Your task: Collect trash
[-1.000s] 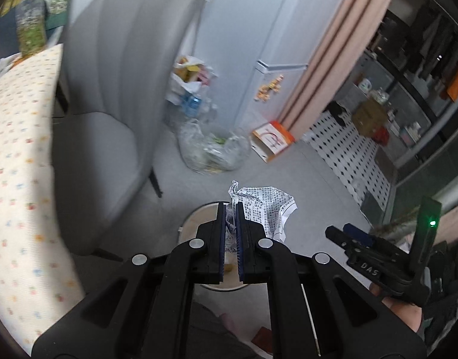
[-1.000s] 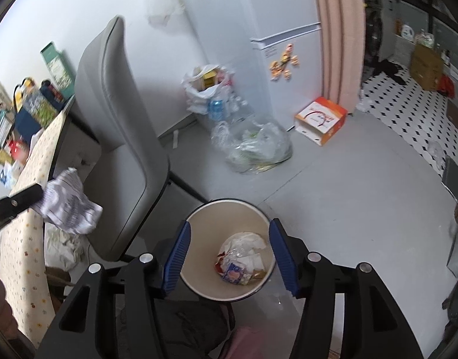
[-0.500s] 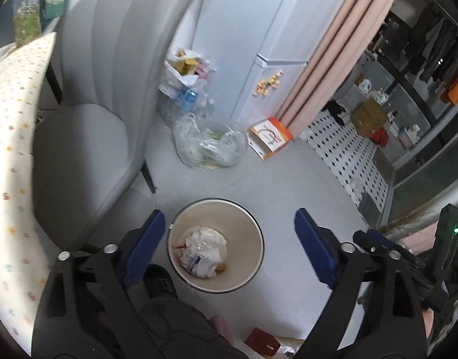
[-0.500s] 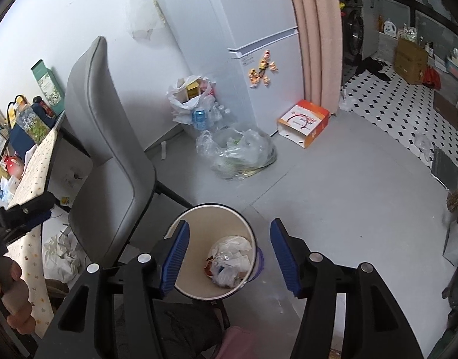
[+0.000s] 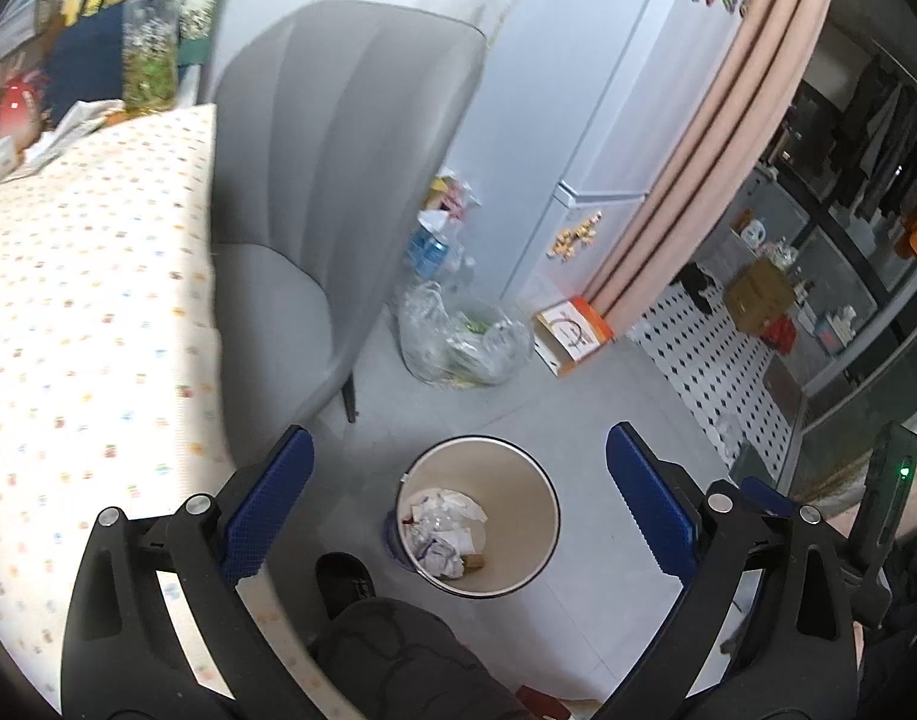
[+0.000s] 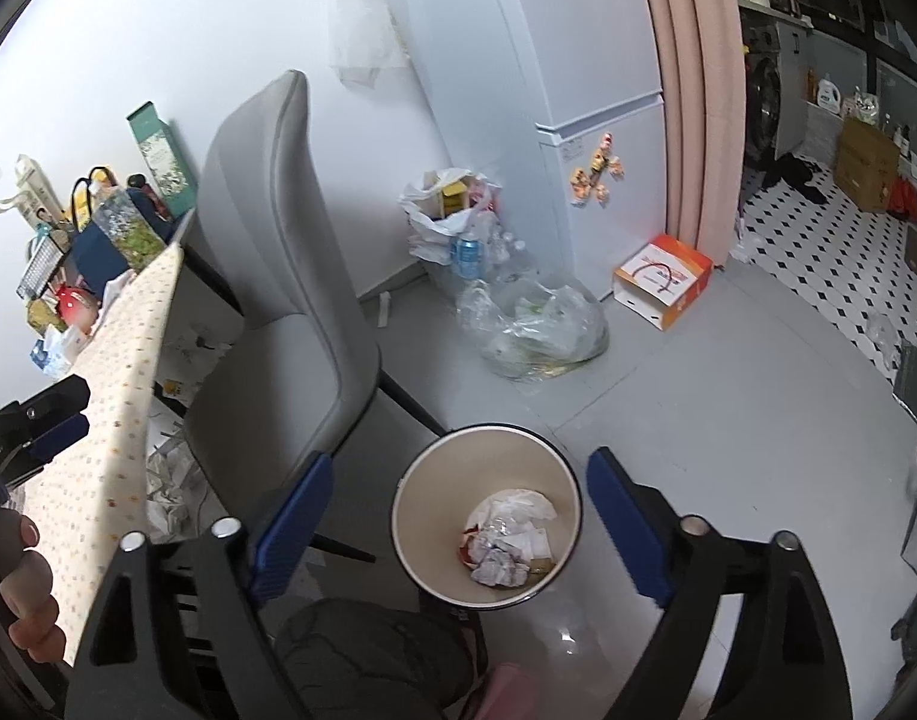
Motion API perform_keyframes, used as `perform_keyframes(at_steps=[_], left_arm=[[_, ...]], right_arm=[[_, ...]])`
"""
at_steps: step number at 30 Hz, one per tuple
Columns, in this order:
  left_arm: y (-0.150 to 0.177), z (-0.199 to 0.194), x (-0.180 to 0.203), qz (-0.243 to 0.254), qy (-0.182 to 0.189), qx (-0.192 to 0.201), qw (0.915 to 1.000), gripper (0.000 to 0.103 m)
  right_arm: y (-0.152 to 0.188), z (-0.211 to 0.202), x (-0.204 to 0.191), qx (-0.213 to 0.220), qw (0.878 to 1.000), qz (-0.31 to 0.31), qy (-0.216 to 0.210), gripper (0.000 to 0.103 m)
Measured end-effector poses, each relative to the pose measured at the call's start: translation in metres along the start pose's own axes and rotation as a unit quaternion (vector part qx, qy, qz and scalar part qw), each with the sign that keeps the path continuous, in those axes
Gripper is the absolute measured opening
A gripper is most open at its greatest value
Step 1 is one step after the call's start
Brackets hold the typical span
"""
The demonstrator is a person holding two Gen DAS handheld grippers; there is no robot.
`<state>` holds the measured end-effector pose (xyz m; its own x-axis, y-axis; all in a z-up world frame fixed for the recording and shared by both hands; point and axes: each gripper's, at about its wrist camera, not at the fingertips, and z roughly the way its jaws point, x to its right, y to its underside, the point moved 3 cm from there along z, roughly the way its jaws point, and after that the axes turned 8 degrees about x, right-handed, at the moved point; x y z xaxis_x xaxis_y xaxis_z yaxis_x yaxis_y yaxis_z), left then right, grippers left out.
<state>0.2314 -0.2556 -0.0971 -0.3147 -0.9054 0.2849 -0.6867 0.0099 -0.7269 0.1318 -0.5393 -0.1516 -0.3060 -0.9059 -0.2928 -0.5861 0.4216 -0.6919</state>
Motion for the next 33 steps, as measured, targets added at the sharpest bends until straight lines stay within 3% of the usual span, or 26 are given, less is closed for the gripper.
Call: perform_keyframes(at_steps=[17,33], left_arm=[[-0.015,-0.115,-0.046,-0.026,-0.032,0.101,0.994,0.097],[-0.008,-0.237,-0.086,-0.035,-0.106,0.183,0.9767,0.097]], right_arm=[[-0.019,-0.076,-0.089,0.045,0.996,-0.067,-0.038,0.095],[-0.018,-0.149,-0.173,0.085,0.982,-0.138,-0.095,0.095]])
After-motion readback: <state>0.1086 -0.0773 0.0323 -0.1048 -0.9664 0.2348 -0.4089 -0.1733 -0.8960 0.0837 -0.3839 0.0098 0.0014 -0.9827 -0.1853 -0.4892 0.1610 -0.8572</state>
